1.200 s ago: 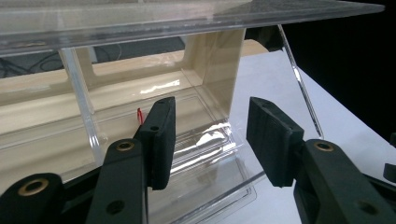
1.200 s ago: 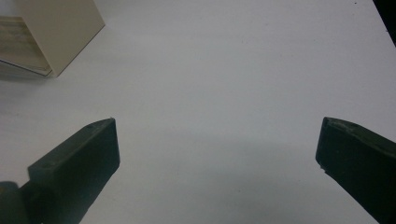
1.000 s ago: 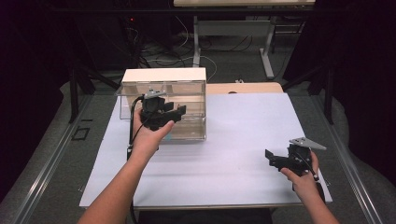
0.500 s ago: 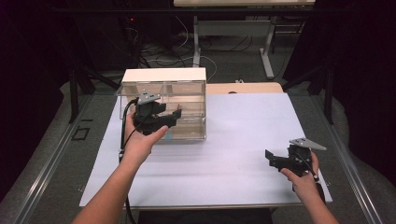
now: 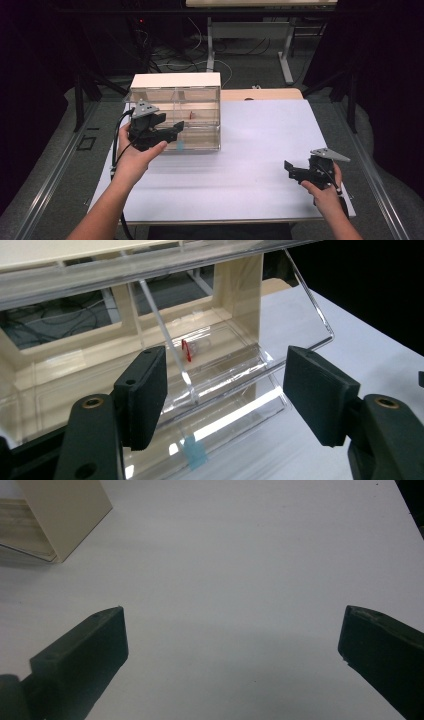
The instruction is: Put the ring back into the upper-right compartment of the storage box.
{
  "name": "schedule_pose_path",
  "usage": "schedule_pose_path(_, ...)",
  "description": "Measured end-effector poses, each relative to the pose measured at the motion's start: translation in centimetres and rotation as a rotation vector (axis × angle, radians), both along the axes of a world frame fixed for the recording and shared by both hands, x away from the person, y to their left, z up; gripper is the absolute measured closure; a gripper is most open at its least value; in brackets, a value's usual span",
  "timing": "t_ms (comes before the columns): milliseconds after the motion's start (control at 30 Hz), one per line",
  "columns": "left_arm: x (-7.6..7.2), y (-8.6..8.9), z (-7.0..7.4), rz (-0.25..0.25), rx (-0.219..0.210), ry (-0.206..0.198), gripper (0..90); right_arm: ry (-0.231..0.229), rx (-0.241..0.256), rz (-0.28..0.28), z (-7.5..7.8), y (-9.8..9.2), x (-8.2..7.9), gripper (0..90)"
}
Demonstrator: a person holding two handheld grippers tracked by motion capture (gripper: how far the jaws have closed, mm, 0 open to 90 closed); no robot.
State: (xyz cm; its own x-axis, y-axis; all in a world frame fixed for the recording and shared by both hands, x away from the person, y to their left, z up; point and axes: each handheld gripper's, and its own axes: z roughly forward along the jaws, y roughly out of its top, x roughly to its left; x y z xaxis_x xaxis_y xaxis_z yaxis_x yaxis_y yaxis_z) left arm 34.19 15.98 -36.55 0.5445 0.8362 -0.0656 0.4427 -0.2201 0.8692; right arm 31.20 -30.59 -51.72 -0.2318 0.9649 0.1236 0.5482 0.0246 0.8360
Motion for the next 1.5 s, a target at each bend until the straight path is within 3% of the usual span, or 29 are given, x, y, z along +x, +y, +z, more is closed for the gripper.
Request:
schedule_pose_path(333, -1.0, 3.0, -0.3, 0.036, -0.025, 0.008, 15.9, -0.002, -0.003, 0.003, 0.0, -0.1, -0.1, 0.0)
schedule_pose_path(733, -1.8, 7.3, -3.1, 0.101, -0.059, 0.043, 0.4, -0.007, 0.003, -0.011, 0.0, 0.0, -0.1, 0.0)
schedule_pose_path(1200, -2.3, 10.4, -7.3, 0.151, -0.029, 0.016, 0.3, -0.002, -0.006, -0.003, 0.0, -0.1, -0.1, 0.0)
schedule_pose_path(1500, -1.9, 11.5, -10.4, 0.199, -0.037, 0.056, 0.3, 0.005, -0.001, -0.005, 0.0, 0.0, -0.2, 0.0)
